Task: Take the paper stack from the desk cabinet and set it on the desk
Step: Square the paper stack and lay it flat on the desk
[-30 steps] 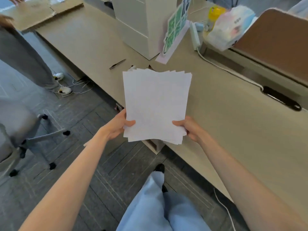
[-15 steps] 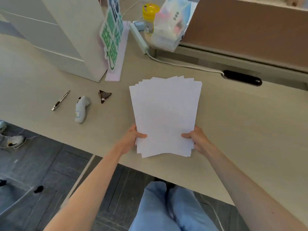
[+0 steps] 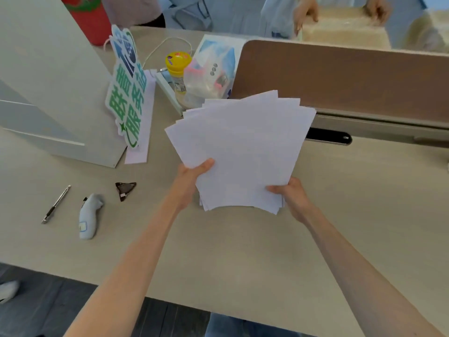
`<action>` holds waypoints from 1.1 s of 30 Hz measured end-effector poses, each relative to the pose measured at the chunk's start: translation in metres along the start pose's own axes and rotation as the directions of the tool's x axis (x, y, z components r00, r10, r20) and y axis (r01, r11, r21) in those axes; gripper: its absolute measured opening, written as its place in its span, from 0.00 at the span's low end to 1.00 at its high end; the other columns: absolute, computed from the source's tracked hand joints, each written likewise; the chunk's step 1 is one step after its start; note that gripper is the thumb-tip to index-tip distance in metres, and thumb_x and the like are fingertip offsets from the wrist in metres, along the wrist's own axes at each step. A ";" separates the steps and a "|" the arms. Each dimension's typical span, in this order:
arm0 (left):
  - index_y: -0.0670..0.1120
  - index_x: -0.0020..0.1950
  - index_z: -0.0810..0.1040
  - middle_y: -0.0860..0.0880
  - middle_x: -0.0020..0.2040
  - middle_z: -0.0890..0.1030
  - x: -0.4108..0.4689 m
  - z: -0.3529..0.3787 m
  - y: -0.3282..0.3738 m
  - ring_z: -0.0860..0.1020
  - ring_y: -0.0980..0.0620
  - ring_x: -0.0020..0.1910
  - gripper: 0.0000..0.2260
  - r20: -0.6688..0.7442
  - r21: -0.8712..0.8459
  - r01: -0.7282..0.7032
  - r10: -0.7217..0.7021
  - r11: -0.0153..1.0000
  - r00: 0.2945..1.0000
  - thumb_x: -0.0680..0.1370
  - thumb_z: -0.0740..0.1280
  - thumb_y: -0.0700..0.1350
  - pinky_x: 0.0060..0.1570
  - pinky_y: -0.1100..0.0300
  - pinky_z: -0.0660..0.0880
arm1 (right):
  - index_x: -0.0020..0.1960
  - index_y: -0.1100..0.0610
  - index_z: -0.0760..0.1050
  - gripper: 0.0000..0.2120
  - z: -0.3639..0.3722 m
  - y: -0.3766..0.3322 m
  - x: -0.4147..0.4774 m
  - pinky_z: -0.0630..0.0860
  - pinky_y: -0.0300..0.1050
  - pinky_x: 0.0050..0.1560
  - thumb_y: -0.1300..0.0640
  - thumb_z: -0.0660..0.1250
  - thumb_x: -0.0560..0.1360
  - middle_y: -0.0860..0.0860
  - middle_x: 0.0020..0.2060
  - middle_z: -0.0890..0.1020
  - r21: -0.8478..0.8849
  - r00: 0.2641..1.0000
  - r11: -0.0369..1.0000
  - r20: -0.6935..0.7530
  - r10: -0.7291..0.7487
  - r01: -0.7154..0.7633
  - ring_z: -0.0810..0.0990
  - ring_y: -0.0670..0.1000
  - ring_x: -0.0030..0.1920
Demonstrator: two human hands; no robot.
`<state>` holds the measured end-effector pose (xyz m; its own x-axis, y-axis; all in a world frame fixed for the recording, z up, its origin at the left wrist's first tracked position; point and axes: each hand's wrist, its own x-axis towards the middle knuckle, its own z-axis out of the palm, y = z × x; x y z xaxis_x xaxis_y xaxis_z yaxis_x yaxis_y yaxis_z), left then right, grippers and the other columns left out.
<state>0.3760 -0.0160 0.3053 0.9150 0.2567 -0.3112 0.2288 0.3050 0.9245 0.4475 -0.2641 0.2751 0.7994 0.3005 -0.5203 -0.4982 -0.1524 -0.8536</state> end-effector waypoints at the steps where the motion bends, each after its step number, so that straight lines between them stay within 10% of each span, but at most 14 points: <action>1: 0.48 0.60 0.78 0.50 0.58 0.83 0.002 0.005 0.007 0.81 0.52 0.58 0.14 0.001 0.009 -0.048 0.048 0.999 0.999 0.75 0.69 0.37 0.55 0.57 0.79 | 0.54 0.58 0.79 0.14 -0.002 -0.010 0.001 0.77 0.58 0.58 0.68 0.69 0.71 0.58 0.57 0.82 0.002 0.999 0.999 0.002 -0.037 0.037 0.82 0.57 0.55; 21: 0.51 0.56 0.80 0.56 0.50 0.86 0.013 0.015 0.035 0.82 0.59 0.50 0.19 0.240 0.300 -0.054 -0.021 0.952 0.971 0.66 0.75 0.41 0.48 0.68 0.77 | 0.53 0.50 0.78 0.19 -0.020 -0.069 0.001 0.79 0.34 0.45 0.66 0.75 0.66 0.46 0.48 0.85 -0.097 0.949 0.966 0.232 -0.212 0.239 0.83 0.42 0.45; 33: 0.39 0.49 0.79 0.45 0.44 0.77 -0.004 0.052 0.043 0.75 0.52 0.43 0.27 -0.241 0.105 -0.218 0.237 0.970 0.941 0.71 0.63 0.64 0.45 0.61 0.70 | 0.55 0.57 0.79 0.21 -0.023 -0.052 0.000 0.80 0.43 0.51 0.64 0.77 0.64 0.54 0.52 0.85 -0.121 0.969 0.970 0.158 -0.192 0.212 0.83 0.48 0.48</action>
<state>0.3998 -0.0511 0.3578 0.8355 0.5347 -0.1265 0.0576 0.1438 0.9879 0.4807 -0.2778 0.3192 0.8166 0.4694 -0.3360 -0.2733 -0.1983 -0.9413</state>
